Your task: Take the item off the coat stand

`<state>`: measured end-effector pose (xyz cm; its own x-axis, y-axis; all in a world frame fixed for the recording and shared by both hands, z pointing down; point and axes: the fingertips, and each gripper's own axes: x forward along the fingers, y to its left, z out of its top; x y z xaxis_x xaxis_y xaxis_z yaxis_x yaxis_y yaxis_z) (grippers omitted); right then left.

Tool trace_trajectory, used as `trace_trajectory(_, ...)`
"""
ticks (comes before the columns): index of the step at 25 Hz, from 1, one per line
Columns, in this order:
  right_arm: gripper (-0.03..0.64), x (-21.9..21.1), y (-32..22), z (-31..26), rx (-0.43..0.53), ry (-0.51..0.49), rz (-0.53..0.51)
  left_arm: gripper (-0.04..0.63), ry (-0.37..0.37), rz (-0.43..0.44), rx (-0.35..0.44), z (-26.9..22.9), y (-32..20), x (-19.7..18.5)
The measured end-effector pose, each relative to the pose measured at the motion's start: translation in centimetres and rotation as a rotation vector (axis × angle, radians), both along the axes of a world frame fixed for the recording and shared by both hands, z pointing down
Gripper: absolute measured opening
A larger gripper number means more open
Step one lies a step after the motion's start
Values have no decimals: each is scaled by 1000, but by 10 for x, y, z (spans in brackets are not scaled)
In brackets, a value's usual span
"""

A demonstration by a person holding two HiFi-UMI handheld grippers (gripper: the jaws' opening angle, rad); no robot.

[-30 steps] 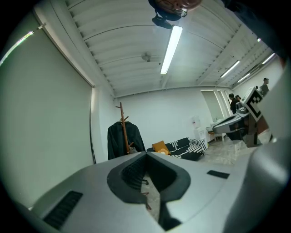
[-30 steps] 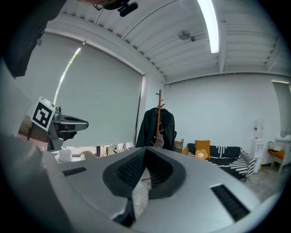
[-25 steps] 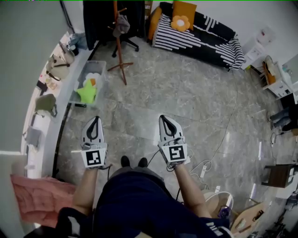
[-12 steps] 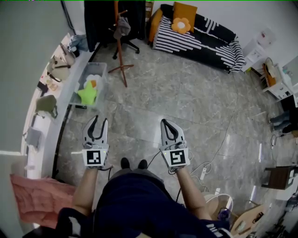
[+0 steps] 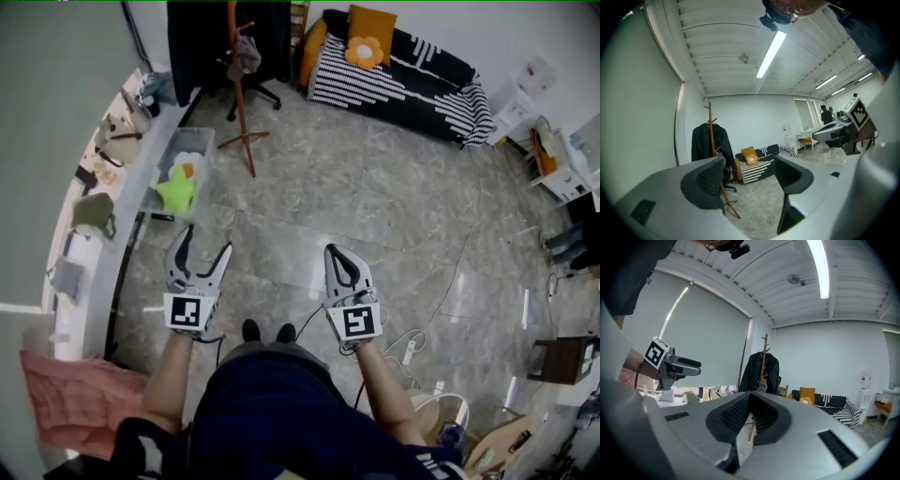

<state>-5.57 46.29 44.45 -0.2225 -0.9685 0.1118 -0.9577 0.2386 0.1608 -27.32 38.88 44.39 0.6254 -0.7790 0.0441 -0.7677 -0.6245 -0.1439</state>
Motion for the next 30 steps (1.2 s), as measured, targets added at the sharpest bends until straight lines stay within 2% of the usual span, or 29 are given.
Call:
trace_trajectory(6,18,17,1,5,0,-18,-30,336,-24,-24,9,3,-6,18)
trace_trajectory(13,18,40,-31,16,-28,-18,-41,336,-21,-50,7,3,-51,32)
trace_trajectory(25,18,61,-202,19,-46,-28,17,336,9,-29,6,3,-218,50)
trace_trajectory(30,18,80,-265,24,-54,-13,9,336,3,-36,4,6,-284,71)
